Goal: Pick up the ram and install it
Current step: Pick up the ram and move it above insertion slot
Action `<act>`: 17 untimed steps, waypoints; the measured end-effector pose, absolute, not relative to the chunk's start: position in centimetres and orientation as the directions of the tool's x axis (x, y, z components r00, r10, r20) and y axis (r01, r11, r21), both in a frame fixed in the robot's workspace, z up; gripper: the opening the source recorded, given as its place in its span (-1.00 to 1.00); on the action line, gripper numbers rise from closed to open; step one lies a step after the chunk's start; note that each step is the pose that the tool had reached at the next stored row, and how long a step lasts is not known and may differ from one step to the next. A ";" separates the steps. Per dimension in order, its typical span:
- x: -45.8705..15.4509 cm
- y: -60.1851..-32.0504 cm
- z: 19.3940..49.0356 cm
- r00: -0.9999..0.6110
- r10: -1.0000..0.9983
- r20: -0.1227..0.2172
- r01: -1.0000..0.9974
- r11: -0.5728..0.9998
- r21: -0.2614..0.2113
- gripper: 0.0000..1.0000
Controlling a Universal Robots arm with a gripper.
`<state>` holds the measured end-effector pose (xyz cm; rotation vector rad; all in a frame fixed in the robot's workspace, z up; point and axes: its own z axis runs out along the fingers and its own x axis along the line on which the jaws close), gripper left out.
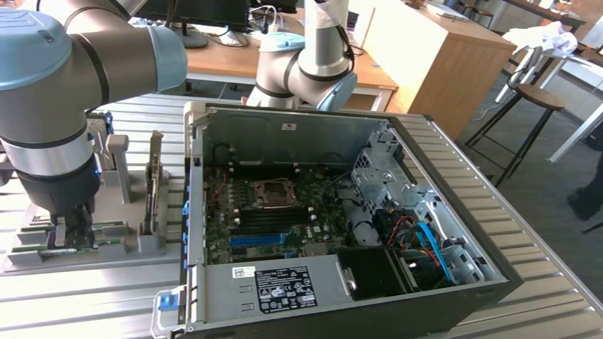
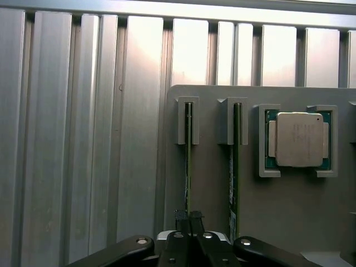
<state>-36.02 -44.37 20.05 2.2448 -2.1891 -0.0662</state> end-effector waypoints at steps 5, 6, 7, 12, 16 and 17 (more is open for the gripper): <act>-36.0 -44.4 20.4 0.025 -0.999 -0.027 -0.999 -0.025 0.033 -0.77; -36.0 -44.4 20.5 0.025 -0.999 -0.026 -0.999 -0.025 0.033 -0.77; -36.0 -44.4 20.6 0.025 -0.999 -0.026 -0.999 -0.025 0.033 -0.77; -36.0 -44.4 21.2 0.025 -0.999 -0.026 -0.999 -0.025 0.033 -0.77; -36.0 -44.4 21.8 0.025 -0.999 -0.026 -0.999 -0.025 0.033 -0.77; -36.0 -44.4 22.0 0.025 -0.999 -0.026 -0.999 -0.025 0.033 -0.77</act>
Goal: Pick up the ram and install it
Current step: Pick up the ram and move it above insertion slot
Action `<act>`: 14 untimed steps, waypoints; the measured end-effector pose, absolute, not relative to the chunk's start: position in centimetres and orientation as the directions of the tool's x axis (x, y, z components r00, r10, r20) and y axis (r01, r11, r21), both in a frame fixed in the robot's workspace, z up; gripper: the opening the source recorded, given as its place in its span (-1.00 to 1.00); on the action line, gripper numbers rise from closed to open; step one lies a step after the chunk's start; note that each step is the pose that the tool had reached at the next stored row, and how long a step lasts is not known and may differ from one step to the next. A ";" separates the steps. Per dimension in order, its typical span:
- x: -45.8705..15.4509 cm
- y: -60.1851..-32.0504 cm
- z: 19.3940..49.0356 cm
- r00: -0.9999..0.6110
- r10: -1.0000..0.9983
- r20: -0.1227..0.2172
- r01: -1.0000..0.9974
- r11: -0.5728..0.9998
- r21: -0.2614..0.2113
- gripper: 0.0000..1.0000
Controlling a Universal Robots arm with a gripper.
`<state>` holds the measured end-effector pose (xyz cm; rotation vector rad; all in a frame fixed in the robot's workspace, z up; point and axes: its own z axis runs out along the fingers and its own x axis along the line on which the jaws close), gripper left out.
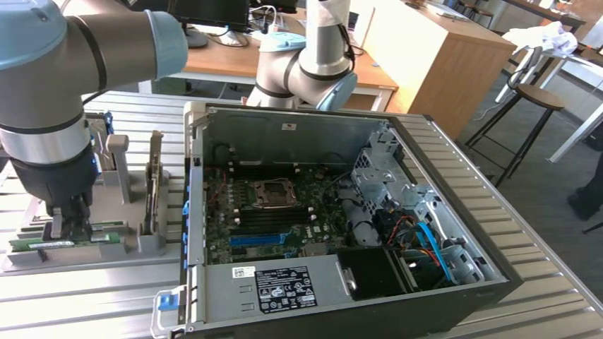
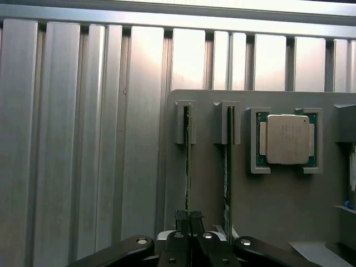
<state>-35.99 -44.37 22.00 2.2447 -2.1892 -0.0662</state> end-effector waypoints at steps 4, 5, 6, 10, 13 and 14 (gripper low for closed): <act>-36.0 -44.4 22.8 0.025 -0.999 -0.026 -0.999 -0.025 0.033 -0.77; -36.0 -44.4 23.0 0.025 -0.999 -0.026 -0.999 -0.025 0.033 -0.77; -35.9 -44.4 23.2 0.025 -0.999 -0.026 -0.999 -0.025 0.033 -0.77; -35.9 -44.4 24.1 0.025 -0.999 -0.026 -0.999 -0.025 0.033 -0.77; -35.9 -44.4 24.9 0.025 -0.999 -0.026 -0.999 -0.025 0.033 -0.77; -35.9 -44.4 25.2 0.025 -0.999 -0.026 -0.999 -0.025 0.033 -0.77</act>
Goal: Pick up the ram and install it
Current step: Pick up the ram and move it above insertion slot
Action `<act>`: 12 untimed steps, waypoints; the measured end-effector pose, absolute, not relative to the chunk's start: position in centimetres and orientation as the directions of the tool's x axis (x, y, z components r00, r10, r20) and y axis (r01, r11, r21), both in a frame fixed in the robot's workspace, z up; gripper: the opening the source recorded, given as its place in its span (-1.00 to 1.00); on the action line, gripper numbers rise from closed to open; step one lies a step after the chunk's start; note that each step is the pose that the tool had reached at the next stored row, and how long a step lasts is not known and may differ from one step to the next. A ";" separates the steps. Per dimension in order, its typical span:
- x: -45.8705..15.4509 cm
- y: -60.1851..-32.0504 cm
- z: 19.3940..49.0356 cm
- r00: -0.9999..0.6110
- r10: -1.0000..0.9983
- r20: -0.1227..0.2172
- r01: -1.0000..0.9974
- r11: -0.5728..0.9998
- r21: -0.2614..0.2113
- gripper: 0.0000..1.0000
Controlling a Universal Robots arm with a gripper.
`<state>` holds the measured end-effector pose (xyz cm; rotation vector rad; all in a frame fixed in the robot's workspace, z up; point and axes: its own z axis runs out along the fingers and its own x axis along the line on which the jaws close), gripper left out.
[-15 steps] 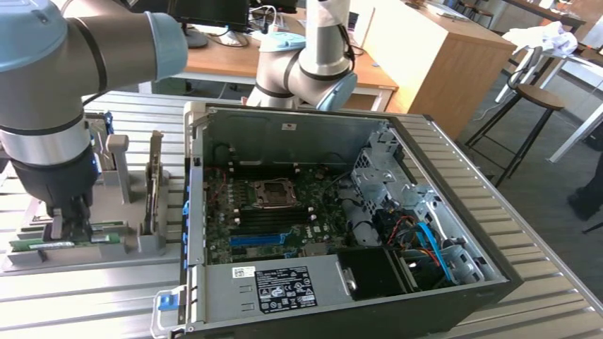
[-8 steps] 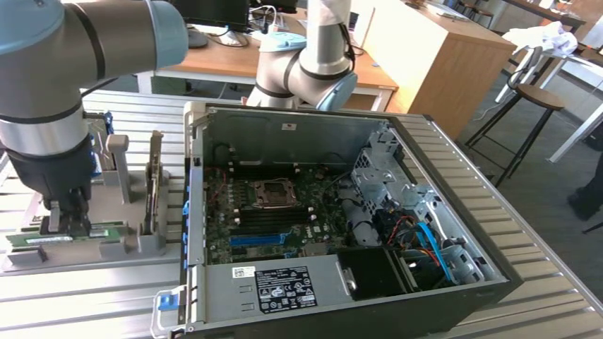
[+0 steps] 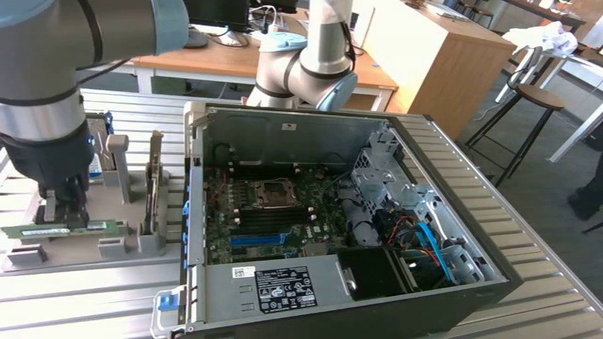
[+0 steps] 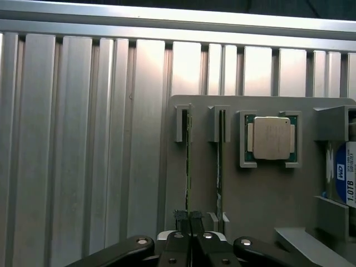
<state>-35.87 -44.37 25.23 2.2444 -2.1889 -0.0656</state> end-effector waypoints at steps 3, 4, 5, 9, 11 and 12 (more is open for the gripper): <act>-35.8 -44.4 26.1 0.025 -0.999 -0.026 -0.999 -0.025 0.033 -0.77; -35.8 -44.4 26.4 0.025 -0.999 -0.026 -0.999 -0.025 0.033 -0.77; -35.8 -44.4 26.6 0.025 -0.999 -0.026 -0.999 -0.025 0.033 -0.77; -35.8 -44.4 27.7 0.025 -0.999 -0.026 -0.999 -0.025 0.033 -0.77; -35.8 -44.4 28.3 0.025 -0.999 -0.026 -0.999 -0.025 0.033 -0.77; -35.8 -44.4 28.6 0.025 -0.999 -0.026 -0.999 -0.025 0.033 -0.77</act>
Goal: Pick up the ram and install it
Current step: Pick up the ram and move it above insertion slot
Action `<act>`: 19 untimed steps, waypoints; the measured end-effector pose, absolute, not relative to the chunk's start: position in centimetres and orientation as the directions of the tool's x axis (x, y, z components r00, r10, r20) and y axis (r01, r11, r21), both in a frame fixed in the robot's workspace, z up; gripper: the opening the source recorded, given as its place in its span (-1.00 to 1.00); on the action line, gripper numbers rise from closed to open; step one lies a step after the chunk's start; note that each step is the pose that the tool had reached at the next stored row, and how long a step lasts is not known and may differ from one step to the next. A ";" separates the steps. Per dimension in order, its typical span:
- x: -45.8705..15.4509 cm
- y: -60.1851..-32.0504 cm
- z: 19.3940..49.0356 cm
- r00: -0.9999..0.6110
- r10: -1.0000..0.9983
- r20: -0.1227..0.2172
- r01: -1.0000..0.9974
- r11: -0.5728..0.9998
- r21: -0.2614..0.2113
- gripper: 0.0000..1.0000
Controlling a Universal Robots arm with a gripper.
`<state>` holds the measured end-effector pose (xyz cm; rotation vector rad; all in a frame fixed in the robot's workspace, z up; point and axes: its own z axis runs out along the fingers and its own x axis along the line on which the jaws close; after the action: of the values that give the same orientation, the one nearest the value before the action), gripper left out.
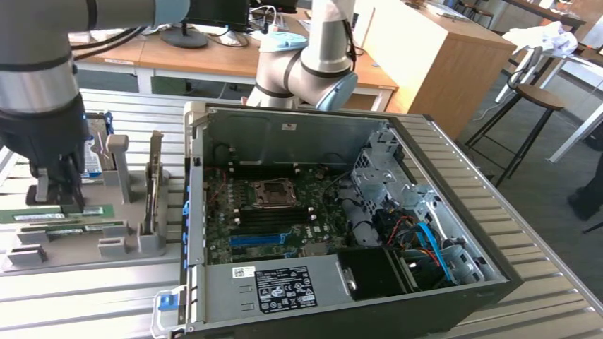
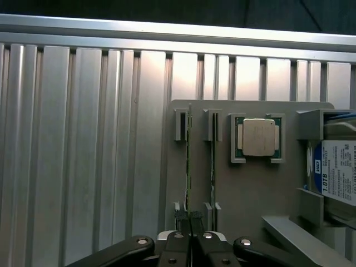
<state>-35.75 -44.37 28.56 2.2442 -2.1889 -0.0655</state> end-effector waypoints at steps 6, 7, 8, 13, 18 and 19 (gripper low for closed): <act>-35.7 -44.4 30.2 0.025 -0.999 -0.025 -0.999 -0.025 0.033 -0.77; -35.7 -44.4 30.5 0.025 -0.999 -0.025 -0.999 -0.025 0.033 -0.77; -35.7 -44.4 30.8 0.025 -0.999 -0.025 -0.999 -0.025 0.033 -0.77; -35.7 -44.4 32.2 0.025 -0.999 -0.024 -0.999 -0.025 0.033 -0.77; -35.7 -44.4 33.5 0.025 -0.999 -0.023 -0.999 -0.025 0.033 -0.77; -35.7 -44.4 33.8 0.025 -0.999 -0.023 -0.999 -0.025 0.033 -0.77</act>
<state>-35.68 -44.37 33.82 2.2430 -2.1875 -0.0624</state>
